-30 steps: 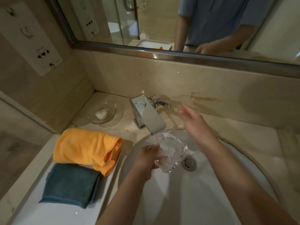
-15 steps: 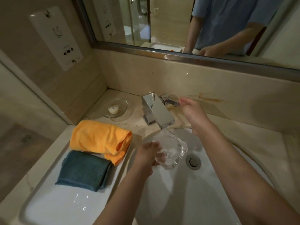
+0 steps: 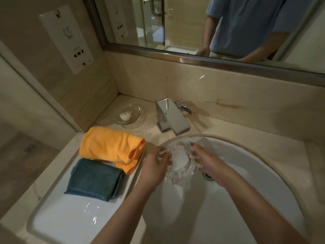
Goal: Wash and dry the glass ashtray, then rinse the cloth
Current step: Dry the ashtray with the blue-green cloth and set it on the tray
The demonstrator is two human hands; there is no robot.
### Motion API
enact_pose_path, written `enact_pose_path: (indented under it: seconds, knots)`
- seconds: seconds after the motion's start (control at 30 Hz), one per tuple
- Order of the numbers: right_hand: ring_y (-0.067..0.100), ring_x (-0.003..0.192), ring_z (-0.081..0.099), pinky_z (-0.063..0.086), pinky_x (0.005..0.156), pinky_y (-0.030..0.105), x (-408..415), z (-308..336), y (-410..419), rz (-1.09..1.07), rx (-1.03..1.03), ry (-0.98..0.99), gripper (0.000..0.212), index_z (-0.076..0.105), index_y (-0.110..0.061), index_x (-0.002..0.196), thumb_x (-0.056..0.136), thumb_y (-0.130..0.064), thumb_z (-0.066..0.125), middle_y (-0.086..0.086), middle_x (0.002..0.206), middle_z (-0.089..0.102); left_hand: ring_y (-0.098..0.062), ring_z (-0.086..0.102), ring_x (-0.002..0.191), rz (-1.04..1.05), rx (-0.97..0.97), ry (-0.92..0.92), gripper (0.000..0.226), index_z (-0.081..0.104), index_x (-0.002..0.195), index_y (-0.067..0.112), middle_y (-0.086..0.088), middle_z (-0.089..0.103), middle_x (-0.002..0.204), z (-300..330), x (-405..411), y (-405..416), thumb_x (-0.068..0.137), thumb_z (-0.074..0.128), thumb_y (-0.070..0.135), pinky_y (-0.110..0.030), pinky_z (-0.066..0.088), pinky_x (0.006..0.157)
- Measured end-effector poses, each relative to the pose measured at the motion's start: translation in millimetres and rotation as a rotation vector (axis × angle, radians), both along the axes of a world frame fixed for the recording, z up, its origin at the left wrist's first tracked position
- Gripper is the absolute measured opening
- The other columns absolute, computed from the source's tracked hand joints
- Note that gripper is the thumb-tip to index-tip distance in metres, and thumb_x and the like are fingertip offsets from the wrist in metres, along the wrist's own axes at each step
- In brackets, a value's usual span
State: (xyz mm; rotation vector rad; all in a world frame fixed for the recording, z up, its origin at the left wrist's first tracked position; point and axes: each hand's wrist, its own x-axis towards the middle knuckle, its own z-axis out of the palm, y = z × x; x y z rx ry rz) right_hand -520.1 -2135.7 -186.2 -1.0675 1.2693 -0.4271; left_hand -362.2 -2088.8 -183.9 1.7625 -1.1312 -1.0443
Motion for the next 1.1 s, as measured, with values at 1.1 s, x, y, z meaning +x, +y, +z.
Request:
enact_pose_path:
  seconds: [1.1]
  knots:
    - [-0.013,0.101,0.049,0.037,0.082,0.001,-21.1,-6.0,82.5,0.0,-0.917,0.3,0.051,0.057,-0.037,0.097,0.075,0.007,0.044,-0.037,0.108,0.052,-0.013,0.054,0.107,-0.607,-0.707,-0.472,0.042,0.054,0.116,0.013,-0.005,0.063,0.112,1.1,1.7,45.2,0.08,0.048,-0.009,-0.021,0.043,0.093]
